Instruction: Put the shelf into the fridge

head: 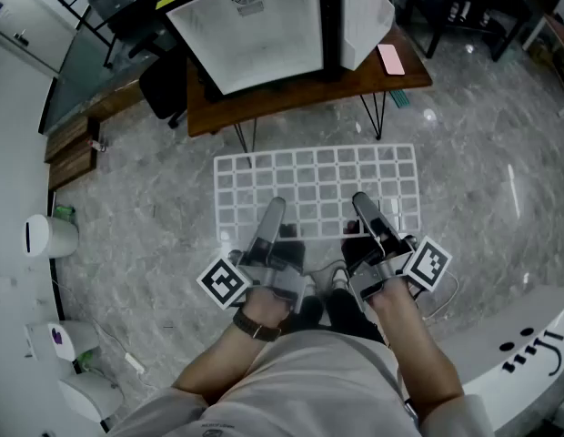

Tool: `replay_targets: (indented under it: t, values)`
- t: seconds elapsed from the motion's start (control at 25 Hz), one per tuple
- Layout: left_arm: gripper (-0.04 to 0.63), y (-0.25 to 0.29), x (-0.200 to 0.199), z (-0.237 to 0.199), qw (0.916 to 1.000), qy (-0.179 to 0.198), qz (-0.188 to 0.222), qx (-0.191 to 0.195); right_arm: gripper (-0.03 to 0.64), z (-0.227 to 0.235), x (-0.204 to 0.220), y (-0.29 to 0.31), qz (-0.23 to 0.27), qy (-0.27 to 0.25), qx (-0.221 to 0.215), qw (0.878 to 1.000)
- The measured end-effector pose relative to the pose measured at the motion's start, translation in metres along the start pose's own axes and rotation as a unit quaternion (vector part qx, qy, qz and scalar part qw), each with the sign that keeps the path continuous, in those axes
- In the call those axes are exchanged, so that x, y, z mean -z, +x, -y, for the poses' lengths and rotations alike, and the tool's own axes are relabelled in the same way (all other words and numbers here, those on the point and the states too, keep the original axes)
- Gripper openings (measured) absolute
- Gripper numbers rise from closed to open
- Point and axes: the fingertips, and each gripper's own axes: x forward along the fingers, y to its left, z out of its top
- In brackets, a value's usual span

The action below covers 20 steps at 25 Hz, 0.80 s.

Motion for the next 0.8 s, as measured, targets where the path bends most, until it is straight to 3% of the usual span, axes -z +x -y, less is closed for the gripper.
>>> replay_targets:
  t: [0.12, 0.28, 0.64, 0.72, 0.8]
  values:
    - [0.029, -0.023, 0.004, -0.008, 0.9991, -0.028, 0.001, -0.033, 0.047, 0.006, 0.016, -0.012, -0.013, 0.003, 0.028, 1.000]
    - [0.029, -0.044, 0.001, -0.007, 0.9973, -0.040, 0.035, -0.049, 0.048, 0.005, 0.028, -0.009, -0.043, -0.005, 0.043, 0.998]
    - [0.029, -0.065, -0.011, 0.003, 0.9973, -0.020, 0.054, -0.046, 0.048, 0.000, 0.040, -0.014, -0.068, -0.022, 0.059, 0.996]
    - [0.029, -0.057, -0.016, 0.012, 0.9983, -0.017, 0.049, -0.026, 0.048, -0.011, 0.033, -0.007, -0.069, -0.037, 0.041, 0.996]
    - [0.029, -0.044, -0.017, 0.031, 0.9986, -0.022, 0.047, 0.008, 0.048, -0.038, 0.028, 0.007, -0.065, -0.045, -0.006, 0.997]
